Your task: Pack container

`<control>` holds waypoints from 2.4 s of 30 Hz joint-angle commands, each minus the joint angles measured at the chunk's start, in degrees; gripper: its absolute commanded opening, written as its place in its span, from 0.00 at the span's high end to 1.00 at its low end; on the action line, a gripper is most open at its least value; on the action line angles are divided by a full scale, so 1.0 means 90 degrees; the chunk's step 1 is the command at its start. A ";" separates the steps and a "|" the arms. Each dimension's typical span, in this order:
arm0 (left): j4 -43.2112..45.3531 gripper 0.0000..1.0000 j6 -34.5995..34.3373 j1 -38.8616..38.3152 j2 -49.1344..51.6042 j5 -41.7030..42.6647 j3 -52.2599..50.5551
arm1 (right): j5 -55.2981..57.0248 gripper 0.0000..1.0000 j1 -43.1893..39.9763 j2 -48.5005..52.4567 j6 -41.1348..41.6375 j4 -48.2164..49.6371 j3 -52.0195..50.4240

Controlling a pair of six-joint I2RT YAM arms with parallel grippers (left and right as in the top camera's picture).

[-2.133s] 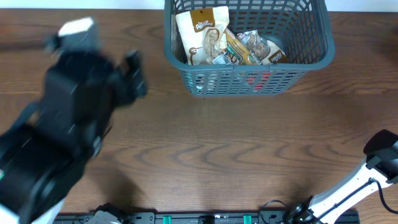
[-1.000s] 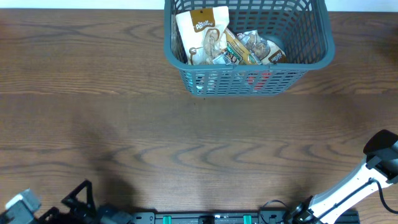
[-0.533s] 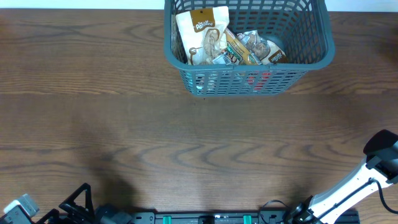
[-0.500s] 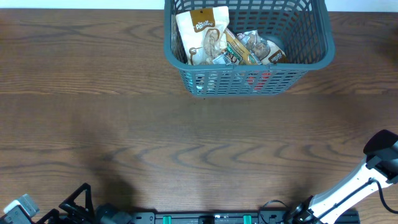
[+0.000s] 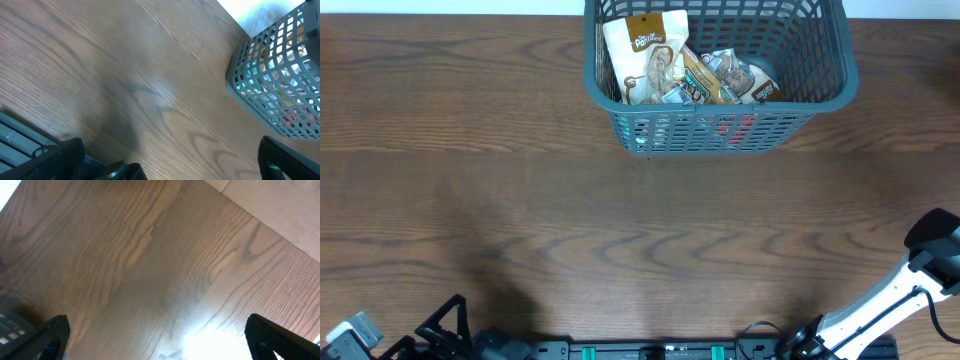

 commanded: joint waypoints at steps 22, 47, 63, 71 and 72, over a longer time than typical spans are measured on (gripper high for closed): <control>0.3453 0.01 -0.0058 0.2829 -0.0017 -0.1069 -0.0782 | 0.0000 0.01 -0.0017 0.0000 -0.0034 -0.0019 0.0012; 0.7249 0.01 0.3691 0.3201 -0.0508 -0.0119 -0.4354 | 0.0000 0.01 -0.0017 0.0002 -0.0034 -0.0019 0.0012; 0.7980 0.01 0.6443 0.3653 -0.1370 0.1826 -0.6261 | 0.0000 0.01 -0.0022 0.0002 -0.0034 -0.0019 0.0012; 0.7956 0.02 0.6523 0.3657 -0.1484 0.1875 -0.6827 | 0.0000 0.01 -0.0017 0.0002 -0.0034 -0.0019 0.0012; 0.7956 0.01 0.6518 0.3657 -0.1484 0.1877 -0.6868 | 0.0000 0.01 -0.0017 0.0002 -0.0034 -0.0019 0.0012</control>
